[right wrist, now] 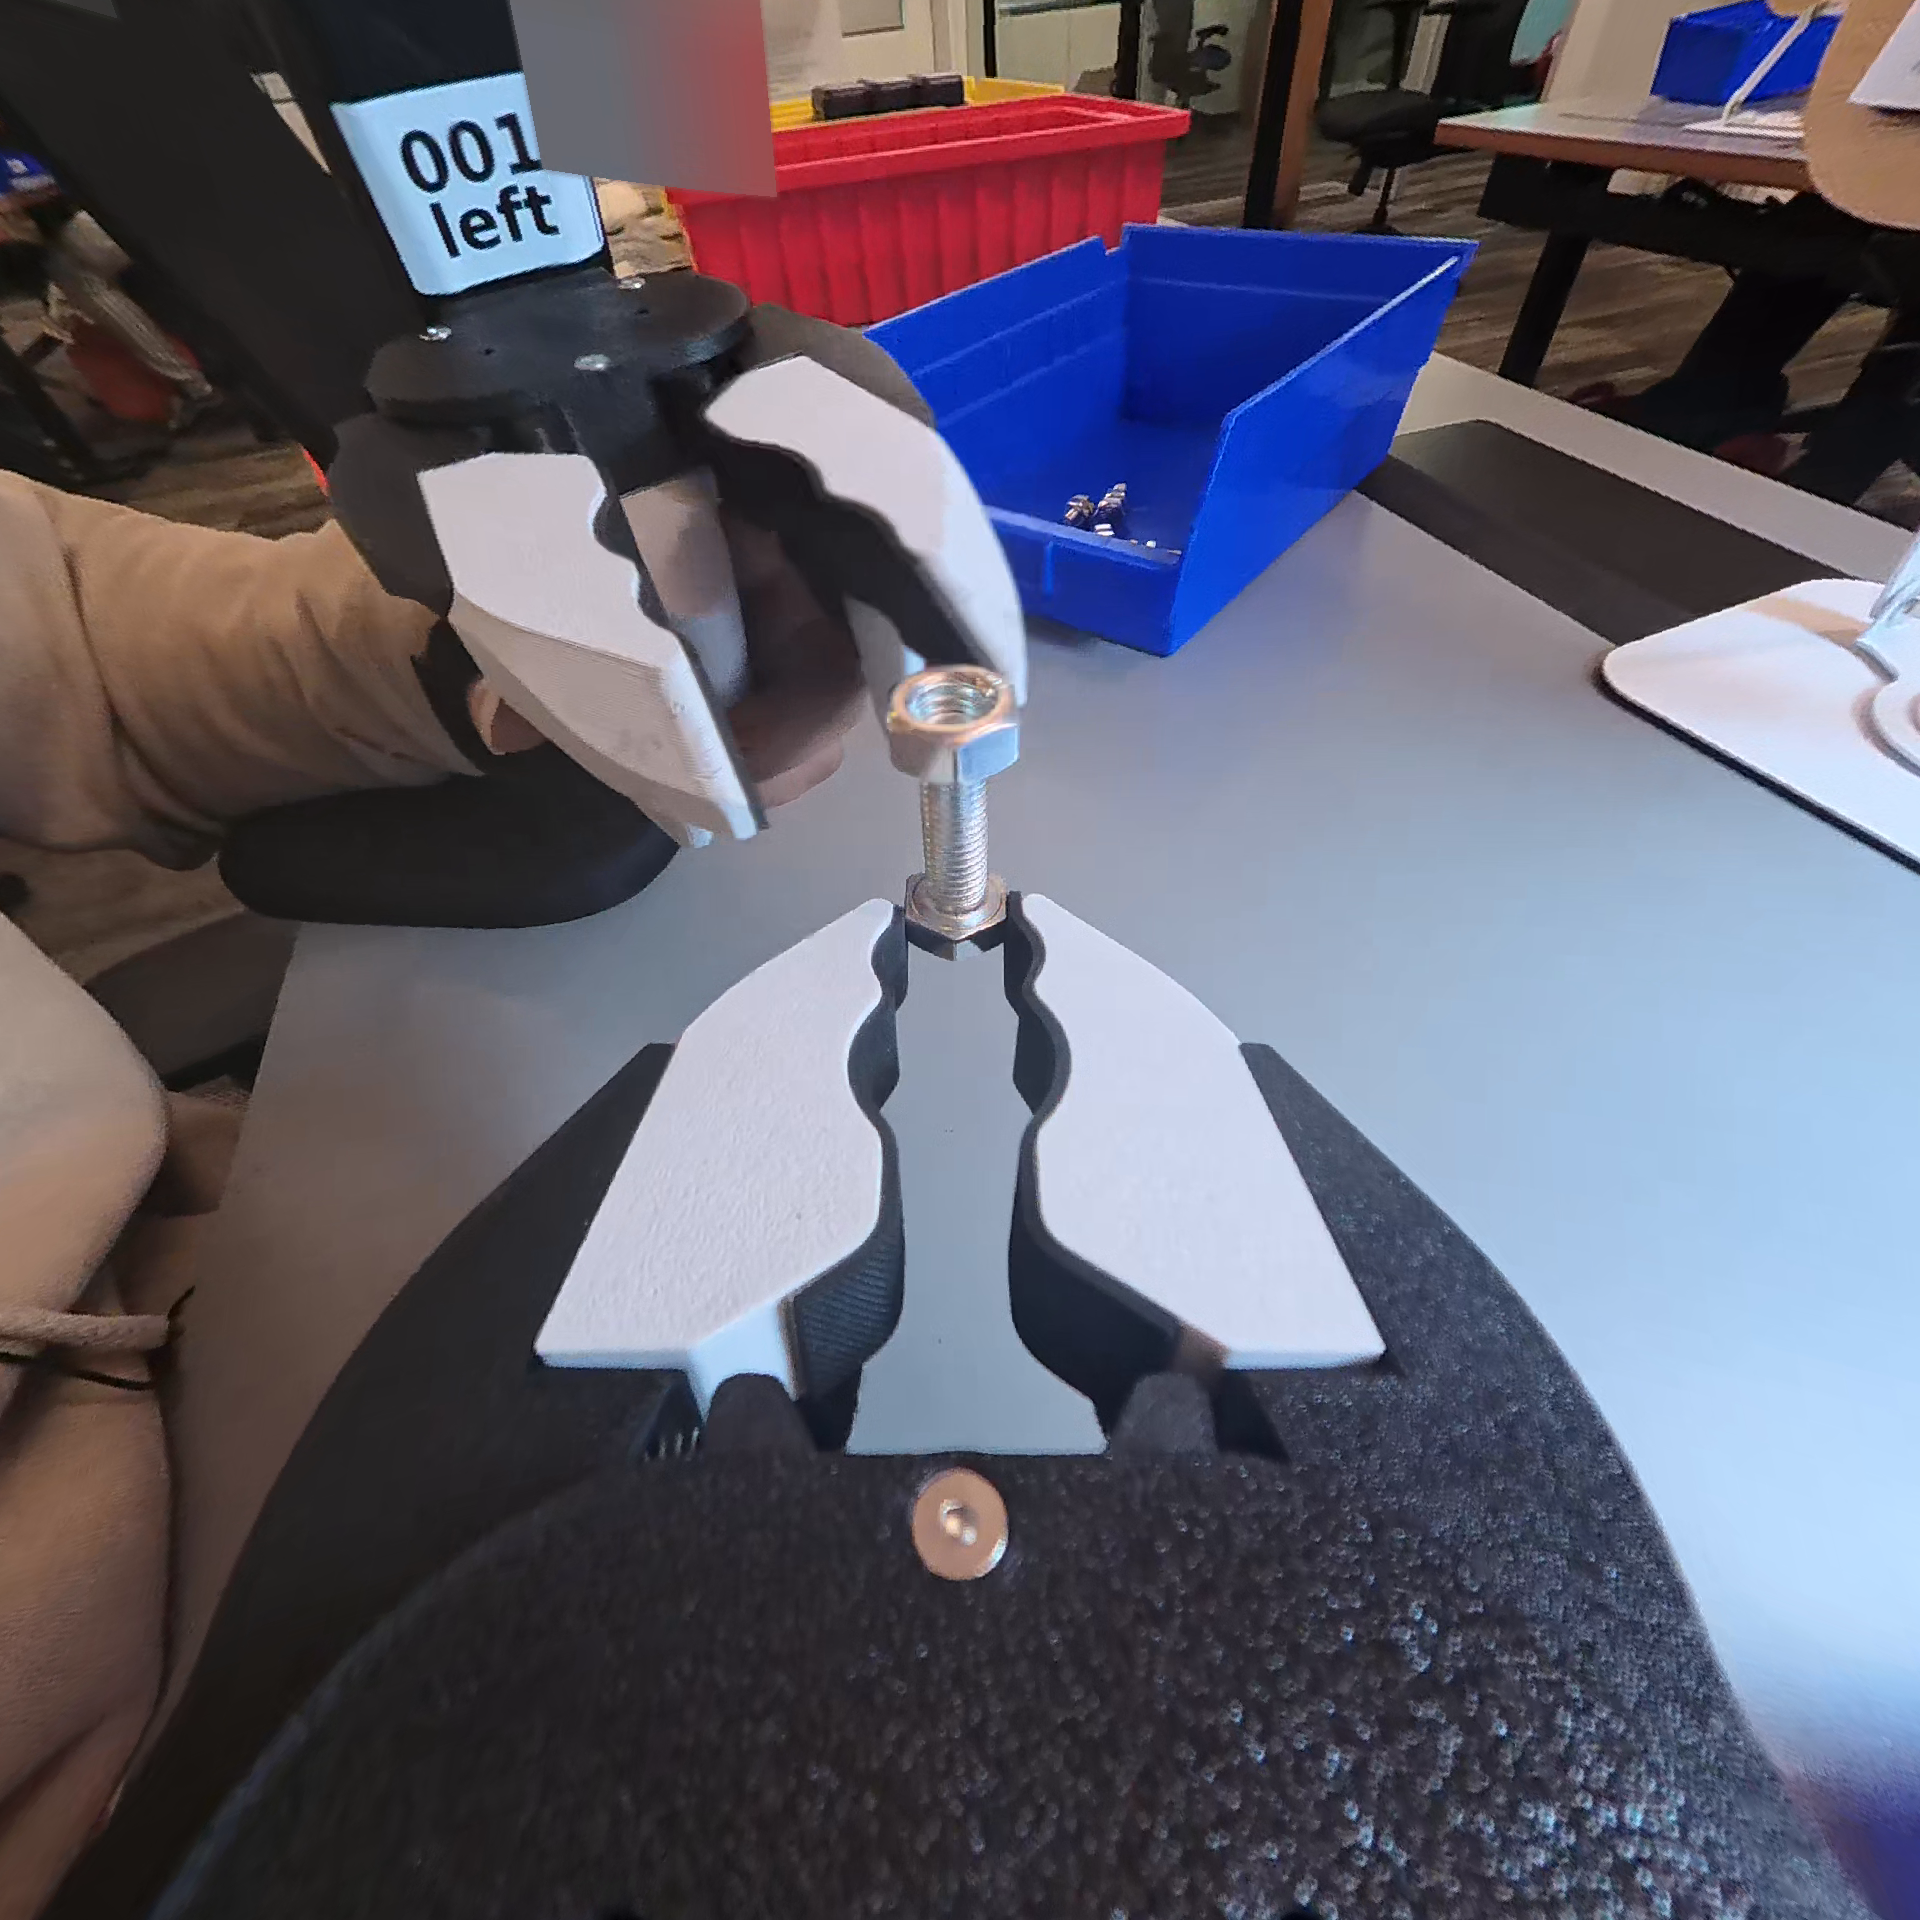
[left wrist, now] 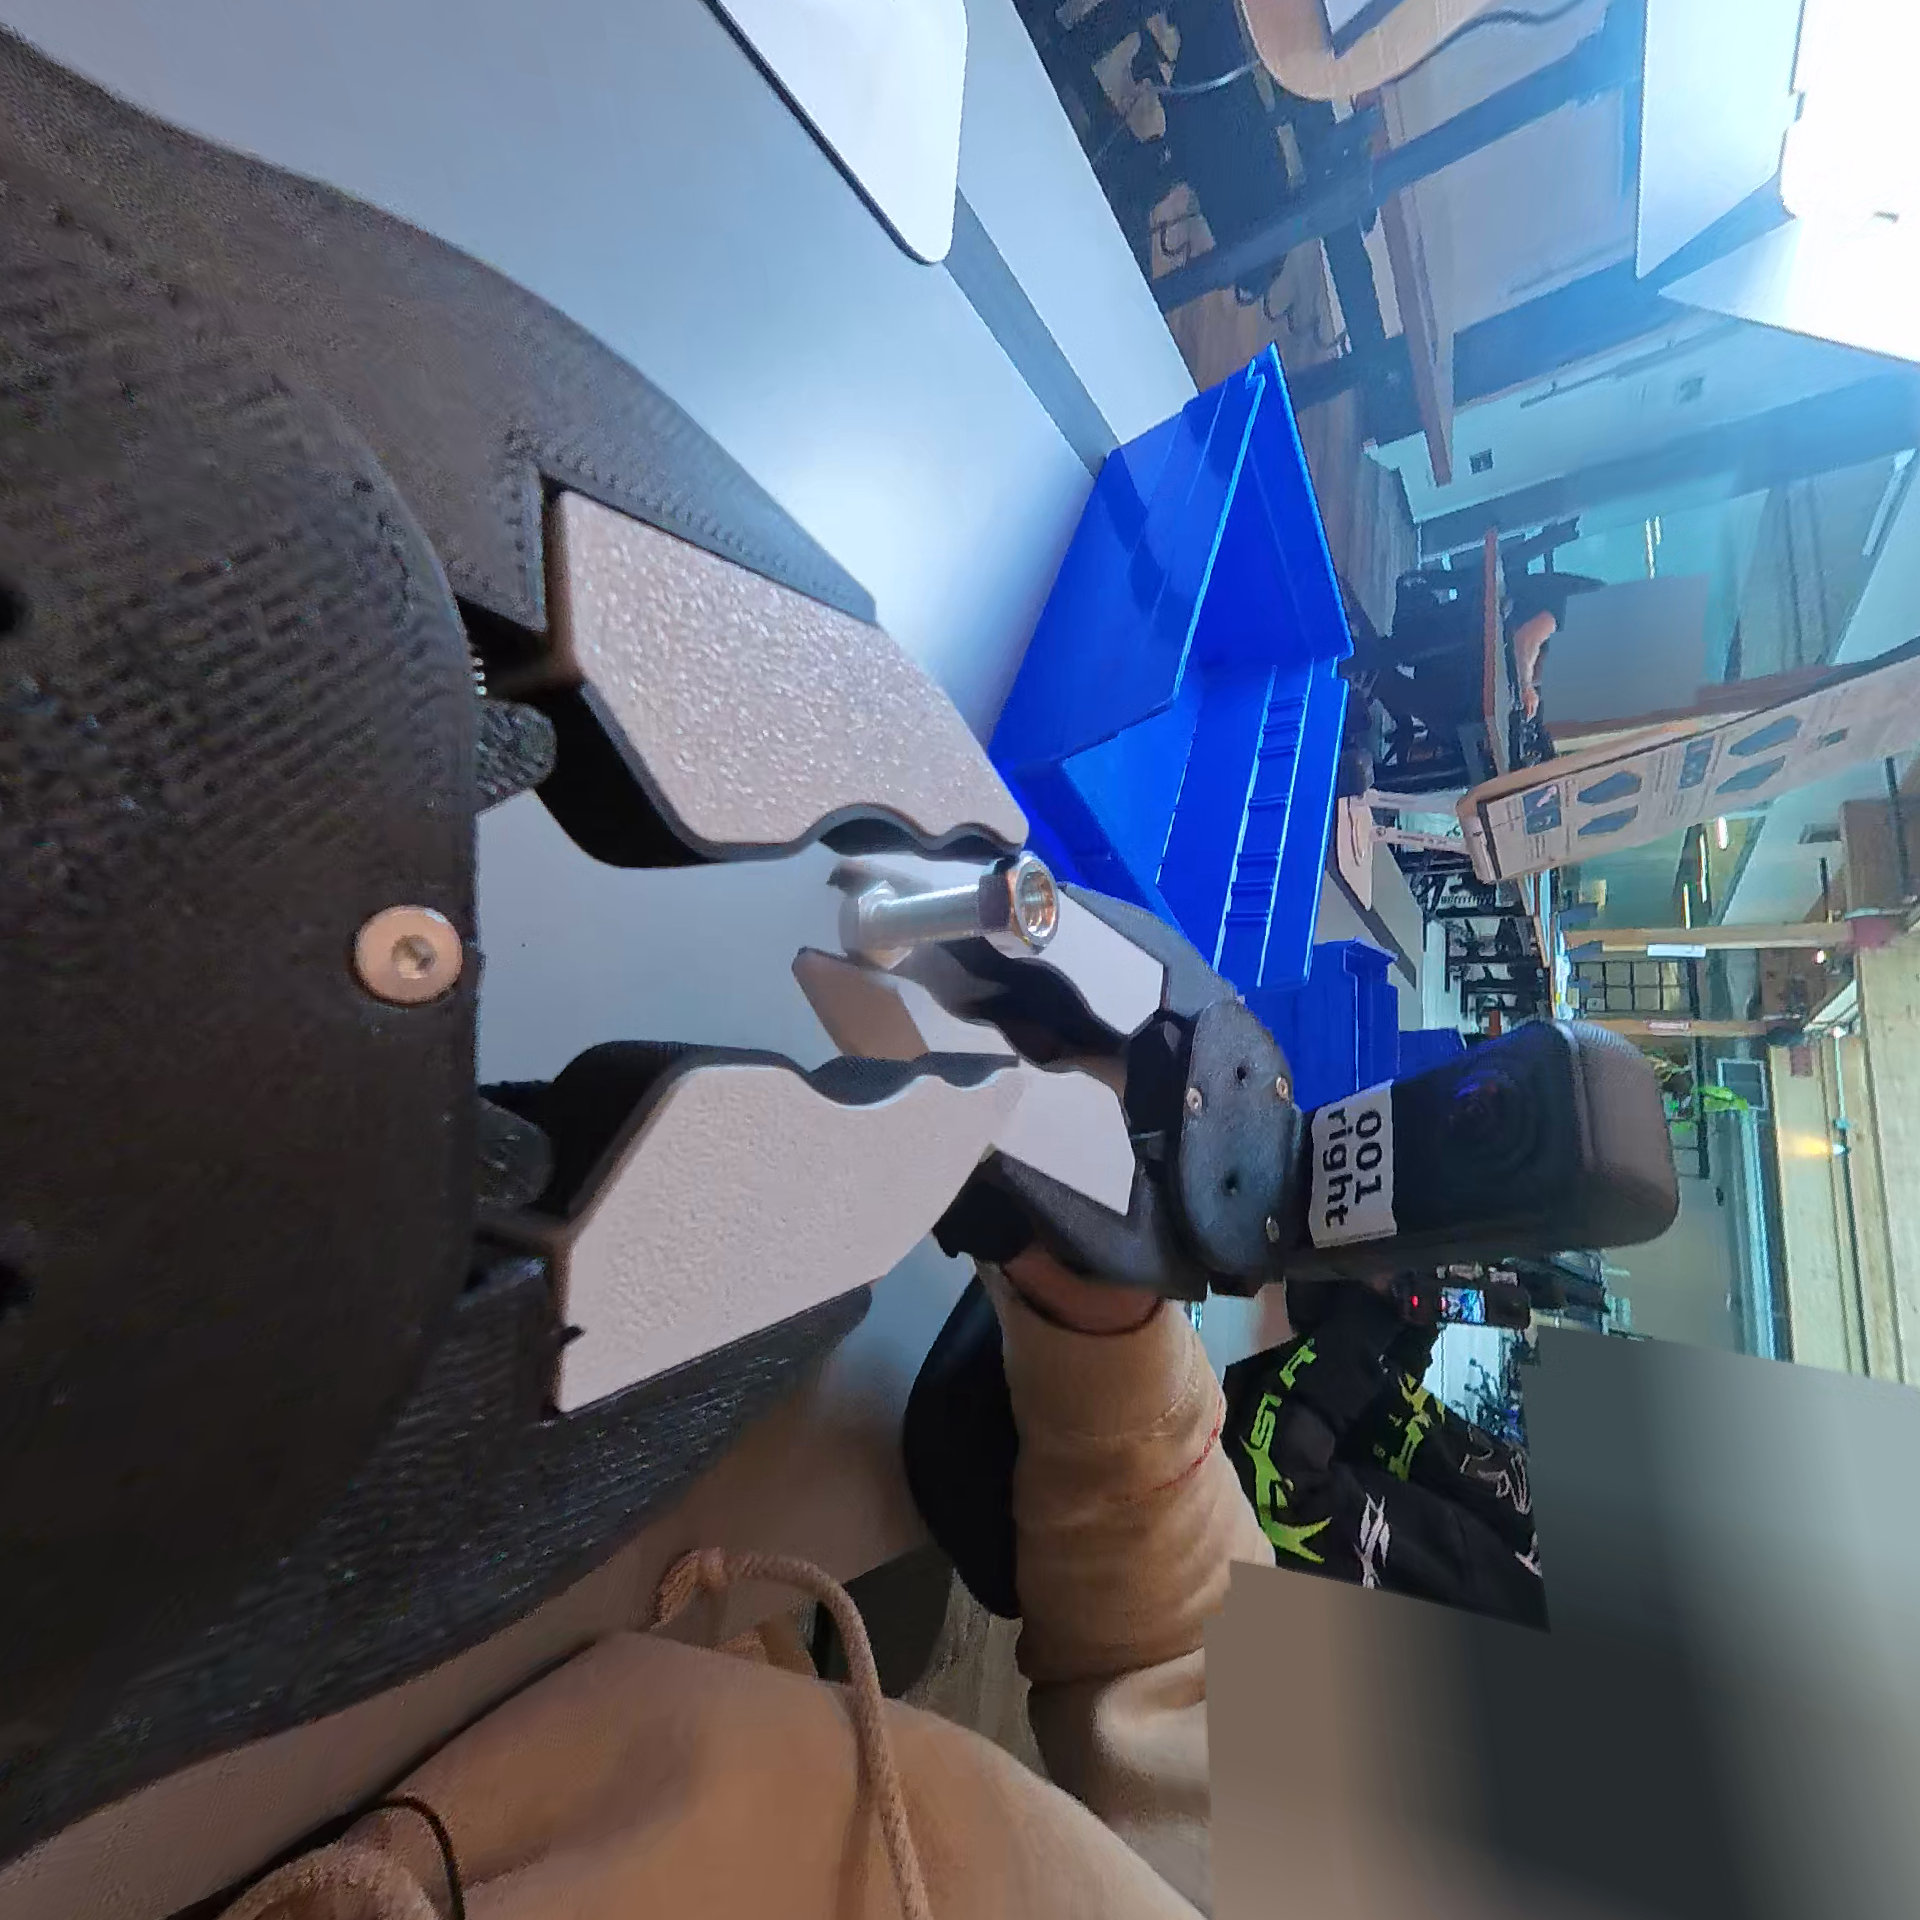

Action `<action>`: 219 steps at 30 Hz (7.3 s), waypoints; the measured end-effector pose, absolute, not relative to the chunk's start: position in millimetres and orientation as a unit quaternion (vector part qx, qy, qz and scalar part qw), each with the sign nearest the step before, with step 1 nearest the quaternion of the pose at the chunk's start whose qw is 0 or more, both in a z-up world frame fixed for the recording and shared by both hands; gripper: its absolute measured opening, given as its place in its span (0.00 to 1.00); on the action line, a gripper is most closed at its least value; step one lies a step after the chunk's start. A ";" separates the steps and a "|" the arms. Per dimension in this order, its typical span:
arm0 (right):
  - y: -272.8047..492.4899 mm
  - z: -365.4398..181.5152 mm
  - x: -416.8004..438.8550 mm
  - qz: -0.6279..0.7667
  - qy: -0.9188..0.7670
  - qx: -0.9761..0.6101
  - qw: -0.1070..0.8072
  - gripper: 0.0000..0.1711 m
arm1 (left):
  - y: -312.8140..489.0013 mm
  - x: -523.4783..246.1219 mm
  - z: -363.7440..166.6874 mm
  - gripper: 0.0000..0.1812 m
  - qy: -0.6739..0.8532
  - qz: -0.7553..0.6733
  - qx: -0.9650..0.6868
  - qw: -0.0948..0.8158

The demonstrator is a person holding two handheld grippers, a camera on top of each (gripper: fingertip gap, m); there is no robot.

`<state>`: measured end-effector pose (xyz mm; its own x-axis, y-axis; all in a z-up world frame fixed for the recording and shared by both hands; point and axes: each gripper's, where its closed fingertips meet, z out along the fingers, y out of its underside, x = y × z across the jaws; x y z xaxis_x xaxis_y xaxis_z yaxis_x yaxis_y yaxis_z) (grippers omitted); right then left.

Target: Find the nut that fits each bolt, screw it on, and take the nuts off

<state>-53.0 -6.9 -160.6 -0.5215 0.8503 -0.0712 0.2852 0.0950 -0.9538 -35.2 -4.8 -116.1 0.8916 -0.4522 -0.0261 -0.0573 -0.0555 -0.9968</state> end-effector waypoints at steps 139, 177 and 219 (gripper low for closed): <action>-4.4 -90.5 -56.2 0.525 -0.593 -0.439 0.424 0.15 | -526.5 -147.2 -135.5 0.09 -0.338 0.414 -0.546 0.645; -3.4 -158.5 -103.0 0.337 -0.517 -0.562 0.551 0.30 | -714.2 -99.4 -1007.4 0.19 -0.804 0.066 -0.575 0.138; 134.1 -65.3 59.3 0.537 -0.526 -0.386 0.535 0.24 | -200.8 -163.7 -69.2 0.11 -0.097 0.298 -0.673 0.670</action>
<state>59.3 134.1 -65.3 -0.1291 0.9806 0.1472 -0.1682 0.1246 -0.9778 -163.7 -200.8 -69.2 0.8030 0.5306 -0.2714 -0.2696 -0.0828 -0.9594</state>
